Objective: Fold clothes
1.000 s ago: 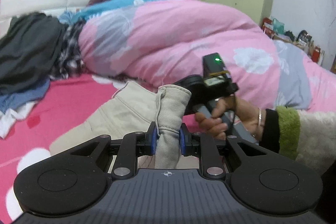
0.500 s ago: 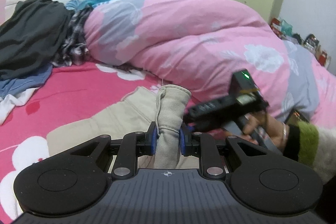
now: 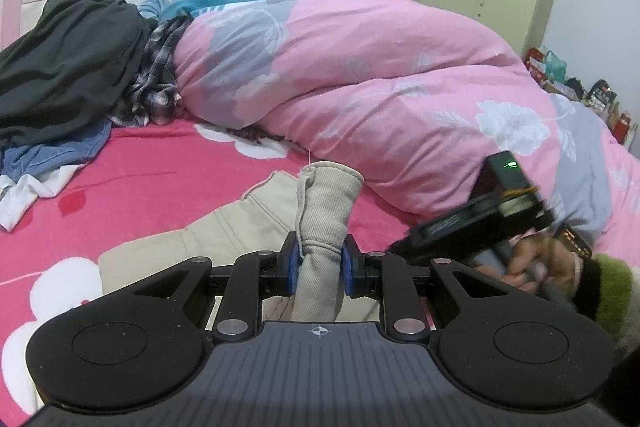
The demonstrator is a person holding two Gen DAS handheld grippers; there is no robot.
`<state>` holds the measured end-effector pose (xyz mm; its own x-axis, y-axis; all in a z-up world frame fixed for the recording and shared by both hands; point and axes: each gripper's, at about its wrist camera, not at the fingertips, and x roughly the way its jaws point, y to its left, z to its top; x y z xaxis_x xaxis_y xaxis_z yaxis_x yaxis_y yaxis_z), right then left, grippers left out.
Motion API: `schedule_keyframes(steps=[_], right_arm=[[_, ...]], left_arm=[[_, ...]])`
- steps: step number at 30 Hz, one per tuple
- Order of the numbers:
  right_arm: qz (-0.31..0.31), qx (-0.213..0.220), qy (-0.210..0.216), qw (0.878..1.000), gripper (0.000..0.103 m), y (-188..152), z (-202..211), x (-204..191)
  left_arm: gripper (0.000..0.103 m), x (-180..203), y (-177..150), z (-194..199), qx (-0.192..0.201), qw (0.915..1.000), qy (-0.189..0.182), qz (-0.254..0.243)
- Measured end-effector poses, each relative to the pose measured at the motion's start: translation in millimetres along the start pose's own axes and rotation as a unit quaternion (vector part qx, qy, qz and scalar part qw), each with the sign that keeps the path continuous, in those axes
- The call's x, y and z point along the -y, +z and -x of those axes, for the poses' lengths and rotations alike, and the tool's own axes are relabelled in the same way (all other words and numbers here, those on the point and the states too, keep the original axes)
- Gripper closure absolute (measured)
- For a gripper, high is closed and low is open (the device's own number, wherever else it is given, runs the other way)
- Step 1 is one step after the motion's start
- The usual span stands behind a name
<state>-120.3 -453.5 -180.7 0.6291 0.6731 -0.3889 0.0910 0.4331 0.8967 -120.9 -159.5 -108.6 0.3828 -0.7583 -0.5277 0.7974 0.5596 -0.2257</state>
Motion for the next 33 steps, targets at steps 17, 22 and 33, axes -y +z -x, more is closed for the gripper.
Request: schedule_keyframes(steps=[17,22,33], right_arm=[[0.09,0.067,-0.173,0.978,0.088,-14,28,-33],[0.026,0.084,-0.146,0.985,0.086,-7,35,-9],[0.087,0.036,-0.111,0.989,0.053,18,-9,-38]], left_arm=[[0.078,13,-3,-20,-0.027,0.9992,-0.029,-0.006],[0.065,54,-43,-62,-0.143,0.9808,-0.043,-0.125],[0.051,33,-24,-17,-0.116,0.9856,-0.103,-0.068]])
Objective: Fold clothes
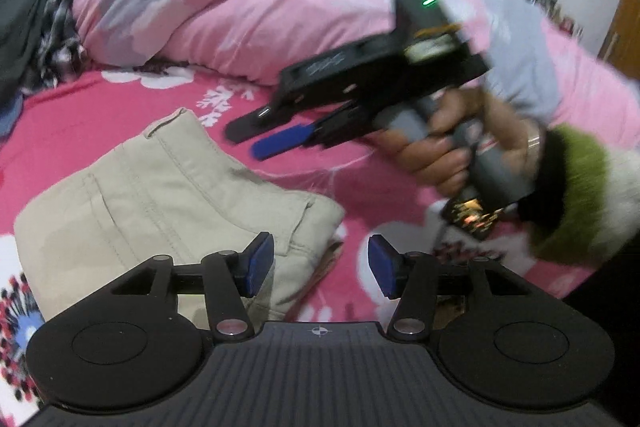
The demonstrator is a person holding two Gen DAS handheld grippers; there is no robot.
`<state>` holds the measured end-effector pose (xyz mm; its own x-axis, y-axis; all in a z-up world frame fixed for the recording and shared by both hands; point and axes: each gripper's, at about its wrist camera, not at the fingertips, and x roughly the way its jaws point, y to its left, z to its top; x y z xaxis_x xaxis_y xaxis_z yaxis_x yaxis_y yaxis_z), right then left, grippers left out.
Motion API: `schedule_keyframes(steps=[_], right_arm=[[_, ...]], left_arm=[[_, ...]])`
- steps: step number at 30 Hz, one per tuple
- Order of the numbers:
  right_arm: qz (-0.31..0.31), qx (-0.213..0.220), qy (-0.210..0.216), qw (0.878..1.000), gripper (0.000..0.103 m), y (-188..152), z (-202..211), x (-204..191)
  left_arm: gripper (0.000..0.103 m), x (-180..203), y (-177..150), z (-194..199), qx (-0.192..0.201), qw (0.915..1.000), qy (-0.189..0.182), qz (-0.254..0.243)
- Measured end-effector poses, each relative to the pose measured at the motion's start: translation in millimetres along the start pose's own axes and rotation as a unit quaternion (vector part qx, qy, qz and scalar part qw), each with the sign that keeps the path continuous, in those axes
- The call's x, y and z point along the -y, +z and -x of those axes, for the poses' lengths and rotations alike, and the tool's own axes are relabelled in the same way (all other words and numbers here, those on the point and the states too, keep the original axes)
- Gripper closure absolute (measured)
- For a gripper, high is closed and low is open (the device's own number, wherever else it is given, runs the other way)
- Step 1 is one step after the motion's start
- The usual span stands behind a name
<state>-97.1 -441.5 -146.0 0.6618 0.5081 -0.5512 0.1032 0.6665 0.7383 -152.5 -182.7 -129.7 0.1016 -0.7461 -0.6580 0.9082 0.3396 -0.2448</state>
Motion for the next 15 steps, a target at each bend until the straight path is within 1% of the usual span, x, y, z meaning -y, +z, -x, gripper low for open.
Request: schedule_keyframes(steps=[1,3,4,5,7,10,12,14,15], right_arm=[[0.015,-0.021,-0.001,1.0,0.049,-1,-9,-5],[0.059,-0.057,-0.013,0.997,0.05,-5,-25,-16],[0.087,-0.055,-0.036,0.994,0.065,-11,-28,-22],[0.116,-0.052,-0.057,0.99,0.081,-15,-31,-29],[0.142,-0.034,-0.054,0.988,0.085,-20,-26,-40],[0.184,0.004,-0.047,0.982,0.086,-21,-11,-60],[0.193,-0.007,-0.057,0.979,0.085,-20,-15,-57],[0.181,-0.038,-0.089,0.979,0.08,-21,-36,-41],[0.172,-0.052,-0.103,0.978,0.081,-22,-43,-32]], left_arm=[[0.051,-2,1,5,0.003,0.9999,-0.007,0.008],[0.051,-5,-1,3,0.001,0.9998,-0.007,0.016],[0.051,-6,-3,1,-0.001,0.9998,-0.005,0.02],[0.051,-8,-4,0,-0.003,0.9997,-0.004,0.024],[0.051,-10,-8,-4,-0.006,0.9995,-0.002,0.031],[0.051,-14,-12,-9,-0.011,0.999,0.002,0.042],[0.051,-17,-15,-12,-0.014,0.9986,0.004,0.05],[0.051,-19,-18,-15,-0.018,0.9982,0.006,0.058],[0.051,-21,-20,-17,-0.02,0.9979,0.007,0.061]])
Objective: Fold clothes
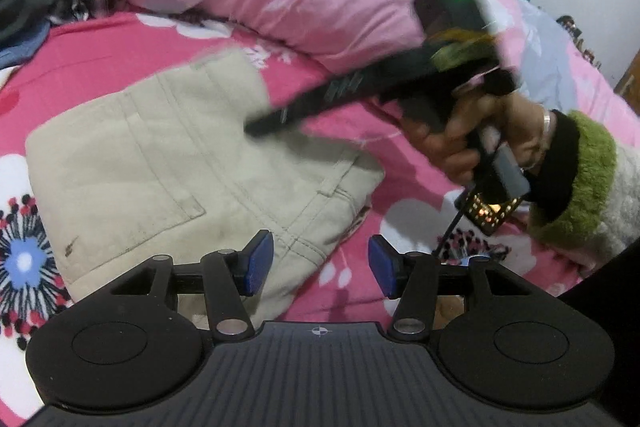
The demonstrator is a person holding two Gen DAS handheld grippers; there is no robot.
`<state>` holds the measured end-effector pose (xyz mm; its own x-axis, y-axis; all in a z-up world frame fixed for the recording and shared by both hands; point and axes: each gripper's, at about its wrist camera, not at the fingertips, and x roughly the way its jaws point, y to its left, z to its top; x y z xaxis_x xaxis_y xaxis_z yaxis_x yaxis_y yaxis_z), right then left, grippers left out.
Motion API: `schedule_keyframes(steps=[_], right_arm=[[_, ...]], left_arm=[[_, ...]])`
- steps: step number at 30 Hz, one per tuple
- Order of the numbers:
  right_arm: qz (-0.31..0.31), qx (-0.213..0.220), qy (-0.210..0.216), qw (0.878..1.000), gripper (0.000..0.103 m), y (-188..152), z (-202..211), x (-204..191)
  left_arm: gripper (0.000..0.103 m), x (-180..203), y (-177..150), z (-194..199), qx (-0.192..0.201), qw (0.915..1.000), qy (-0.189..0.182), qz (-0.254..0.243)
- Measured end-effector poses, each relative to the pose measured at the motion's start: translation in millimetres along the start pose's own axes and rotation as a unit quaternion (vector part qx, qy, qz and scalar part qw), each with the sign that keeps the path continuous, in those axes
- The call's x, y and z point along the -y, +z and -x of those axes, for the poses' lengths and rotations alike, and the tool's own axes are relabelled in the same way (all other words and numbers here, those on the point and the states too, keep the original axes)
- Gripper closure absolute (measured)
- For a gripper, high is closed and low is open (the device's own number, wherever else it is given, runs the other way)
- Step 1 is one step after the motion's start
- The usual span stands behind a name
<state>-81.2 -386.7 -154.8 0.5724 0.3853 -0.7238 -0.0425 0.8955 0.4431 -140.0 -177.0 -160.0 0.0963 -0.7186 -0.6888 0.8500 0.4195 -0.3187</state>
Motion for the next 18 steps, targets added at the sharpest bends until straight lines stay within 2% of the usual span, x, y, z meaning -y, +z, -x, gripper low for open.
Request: schedule_keyframes(steps=[3,5,8,11,15,16,18], right_arm=[[-0.07,0.018,0.021,0.997,0.075,2,11,13],[-0.091,0.043,0.021,0.995,0.057,9,23,18],[-0.109,0.054,0.022,0.992,0.038,26,21,29],[-0.133,0.026,0.017,0.991,0.032,37,-5,37],[-0.14,0.017,0.023,0.99,0.031,37,-27,40],[-0.135,0.022,0.024,0.99,0.04,35,-28,38],[-0.082,0.04,-0.004,0.996,0.049,29,-23,20]], left_arm=[[0.051,-5,5,11,0.006,0.9999,-0.009,0.009],[0.051,-11,10,18,0.008,0.9998,-0.014,0.015],[0.051,-23,15,21,0.003,0.9998,-0.015,0.016],[0.051,-36,19,15,-0.002,0.9997,-0.012,0.019],[0.051,-51,16,-2,-0.009,0.9988,-0.02,0.045],[0.051,-53,15,-6,-0.01,0.9983,-0.023,0.052],[0.051,-55,12,-8,-0.006,0.9979,-0.03,0.058]])
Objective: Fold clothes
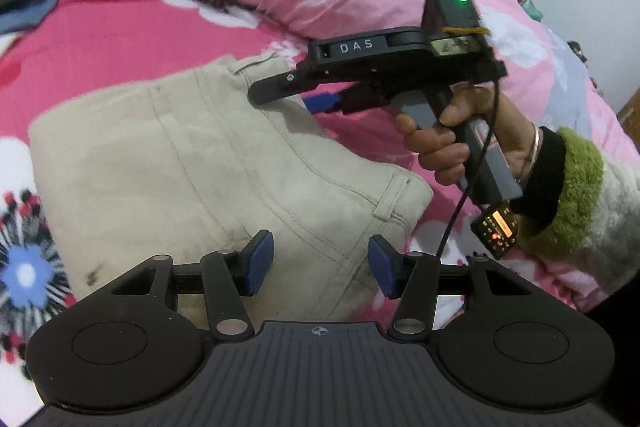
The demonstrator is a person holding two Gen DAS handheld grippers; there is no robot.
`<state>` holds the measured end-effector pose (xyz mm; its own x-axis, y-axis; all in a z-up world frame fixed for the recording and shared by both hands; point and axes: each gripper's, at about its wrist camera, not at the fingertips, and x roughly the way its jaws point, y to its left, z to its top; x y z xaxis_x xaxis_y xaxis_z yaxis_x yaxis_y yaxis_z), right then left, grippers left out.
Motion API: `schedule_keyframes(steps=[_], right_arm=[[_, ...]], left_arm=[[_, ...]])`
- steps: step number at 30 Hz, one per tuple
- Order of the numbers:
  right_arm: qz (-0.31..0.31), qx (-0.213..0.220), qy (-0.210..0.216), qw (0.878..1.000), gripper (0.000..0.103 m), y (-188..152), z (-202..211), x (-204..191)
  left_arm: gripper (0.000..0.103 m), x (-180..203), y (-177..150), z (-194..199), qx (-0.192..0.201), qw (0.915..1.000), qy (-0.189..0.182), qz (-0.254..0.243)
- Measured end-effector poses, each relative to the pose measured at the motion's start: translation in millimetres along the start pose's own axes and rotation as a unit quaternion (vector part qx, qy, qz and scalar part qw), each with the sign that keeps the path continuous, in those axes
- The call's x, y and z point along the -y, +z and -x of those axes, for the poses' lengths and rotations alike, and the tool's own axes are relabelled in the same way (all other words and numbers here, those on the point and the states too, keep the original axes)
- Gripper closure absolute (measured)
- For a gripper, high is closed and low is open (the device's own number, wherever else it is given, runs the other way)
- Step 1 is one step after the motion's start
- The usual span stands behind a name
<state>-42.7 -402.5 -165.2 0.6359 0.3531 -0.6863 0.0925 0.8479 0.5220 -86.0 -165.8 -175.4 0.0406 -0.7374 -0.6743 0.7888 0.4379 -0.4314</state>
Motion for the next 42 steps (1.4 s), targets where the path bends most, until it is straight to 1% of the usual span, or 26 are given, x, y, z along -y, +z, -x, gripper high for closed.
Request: schedule_keyframes(steps=[2,5,6,8,10,12,13,14,17,21,22,23,24,25,26,31,32,34,37,38,40,42], right_arm=[[0.054,0.02,-0.024,0.998,0.058,-8,6,-16],[0.136,0.05,-0.061,0.988,0.06,-20,14,-41],[0.171,0.063,-0.077,0.98,0.06,-27,15,-51],[0.242,0.09,-0.106,0.96,0.06,-42,18,-69],[0.288,0.108,-0.124,0.943,0.06,-54,17,-81],[0.308,0.11,-0.137,0.935,0.06,-57,15,-86],[0.31,0.111,-0.137,0.934,0.059,-58,15,-87],[0.304,0.108,-0.13,0.938,0.057,-58,14,-86],[0.272,0.097,-0.109,0.951,0.055,-49,12,-75],[0.198,0.077,-0.075,0.974,0.051,-36,3,-49],[0.182,0.074,-0.067,0.978,0.051,-34,0,-43],[0.167,0.071,-0.059,0.982,0.057,-32,-3,-38],[0.165,0.073,-0.048,0.982,0.063,-31,-1,-38],[0.164,0.076,-0.036,0.983,0.076,-30,0,-38],[0.171,0.085,-0.025,0.981,0.08,-29,4,-43],[0.211,0.119,0.026,0.97,0.081,-22,10,-64],[0.214,0.121,0.03,0.969,0.081,-20,7,-65],[0.214,0.118,0.026,0.969,0.081,-17,0,-61],[0.141,0.097,0.022,0.985,0.081,-14,-11,-30],[0.114,0.094,0.032,0.988,0.081,-13,-13,-20],[0.088,0.09,0.048,0.991,0.081,-9,-15,-12],[0.081,0.085,0.051,0.992,0.081,-7,-17,-8]], left_arm=[[0.05,-2,-3,0,0.007,1.0,-0.004,0.001],[0.05,-7,-7,0,0.016,0.9998,-0.01,0.004],[0.05,-7,-8,0,0.019,0.9998,-0.011,0.001],[0.05,-7,-9,-2,0.024,0.9996,-0.012,-0.009],[0.049,-8,-9,-4,0.027,0.9993,-0.013,-0.02],[0.048,-10,-9,-5,0.03,0.9992,-0.018,-0.021],[0.048,-11,-9,-5,0.031,0.9991,-0.022,-0.019],[0.048,-13,-9,-6,0.031,0.9991,-0.026,-0.017],[0.048,-17,-8,-6,0.032,0.9988,-0.036,-0.011],[0.047,-20,-7,-8,0.033,0.9985,-0.042,-0.007],[0.047,-19,-7,-8,0.034,0.9985,-0.042,-0.008],[0.047,-19,-7,-9,0.035,0.9985,-0.041,-0.008],[0.047,-19,-7,-9,0.037,0.9985,-0.04,-0.009],[0.047,-18,-8,-8,0.039,0.9985,-0.038,-0.009],[0.047,-18,-9,-6,0.041,0.9985,-0.036,-0.009],[0.047,-20,-7,2,0.05,0.9984,-0.025,0.001],[0.047,-21,-6,2,0.05,0.9985,-0.024,0.006],[0.047,-23,-4,1,0.046,0.9986,-0.022,0.016],[0.047,-21,-2,-1,0.043,0.9987,-0.02,0.017],[0.047,-19,-1,-2,0.042,0.9989,-0.018,0.013],[0.047,-15,0,-2,0.043,0.9989,-0.015,0.007],[0.047,-13,-1,-2,0.04,0.999,-0.017,0.005]])
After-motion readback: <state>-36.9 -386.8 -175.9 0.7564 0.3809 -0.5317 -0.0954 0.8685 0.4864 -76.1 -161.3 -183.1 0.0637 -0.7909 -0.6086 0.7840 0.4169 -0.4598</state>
